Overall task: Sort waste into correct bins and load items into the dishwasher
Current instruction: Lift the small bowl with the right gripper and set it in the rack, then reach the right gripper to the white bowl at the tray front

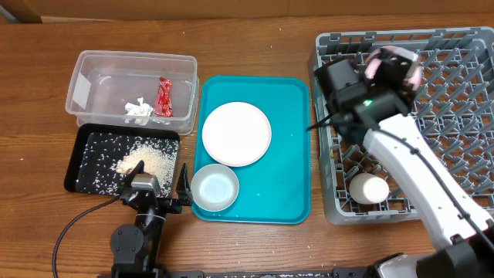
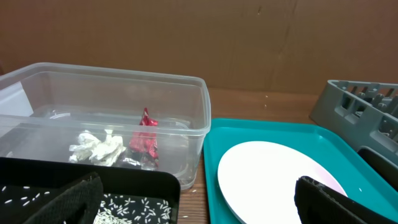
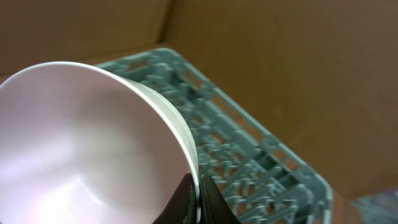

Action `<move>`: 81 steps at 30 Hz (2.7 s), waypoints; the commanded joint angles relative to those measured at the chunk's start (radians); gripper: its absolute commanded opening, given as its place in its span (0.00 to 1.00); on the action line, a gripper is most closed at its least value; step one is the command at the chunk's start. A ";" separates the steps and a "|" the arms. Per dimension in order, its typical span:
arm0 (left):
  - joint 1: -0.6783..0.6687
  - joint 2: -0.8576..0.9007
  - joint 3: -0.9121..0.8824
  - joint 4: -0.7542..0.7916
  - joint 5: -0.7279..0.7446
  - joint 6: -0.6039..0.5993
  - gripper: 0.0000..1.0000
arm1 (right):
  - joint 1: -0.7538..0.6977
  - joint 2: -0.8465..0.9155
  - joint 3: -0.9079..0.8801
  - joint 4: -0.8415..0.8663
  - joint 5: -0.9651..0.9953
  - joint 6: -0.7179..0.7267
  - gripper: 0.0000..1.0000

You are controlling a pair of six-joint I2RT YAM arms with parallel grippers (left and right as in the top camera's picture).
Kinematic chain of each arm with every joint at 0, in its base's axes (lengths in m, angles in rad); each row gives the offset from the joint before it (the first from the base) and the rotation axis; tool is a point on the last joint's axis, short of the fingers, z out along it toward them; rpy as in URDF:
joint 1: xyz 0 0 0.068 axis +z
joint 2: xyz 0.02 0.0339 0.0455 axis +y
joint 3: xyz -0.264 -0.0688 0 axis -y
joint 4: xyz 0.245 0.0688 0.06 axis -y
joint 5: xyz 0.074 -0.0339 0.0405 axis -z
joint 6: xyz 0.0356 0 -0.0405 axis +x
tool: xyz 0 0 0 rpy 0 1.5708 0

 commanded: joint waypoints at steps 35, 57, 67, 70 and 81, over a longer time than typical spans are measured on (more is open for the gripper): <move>0.009 -0.008 -0.003 -0.003 0.003 -0.010 1.00 | 0.136 0.220 0.103 -0.172 -0.158 0.008 0.41; 0.009 -0.008 -0.003 -0.003 0.003 -0.010 1.00 | 0.303 0.161 0.023 0.220 -1.009 -0.071 0.55; 0.009 -0.008 -0.003 -0.003 0.003 -0.010 1.00 | 0.260 0.266 -0.034 0.273 -1.294 -0.120 0.49; 0.009 -0.008 -0.003 -0.003 0.003 -0.010 1.00 | 0.274 0.261 -0.034 0.248 -1.423 -0.187 0.49; 0.009 -0.008 -0.003 -0.003 0.003 -0.010 1.00 | 0.505 0.261 -0.063 0.219 -1.369 -0.122 0.49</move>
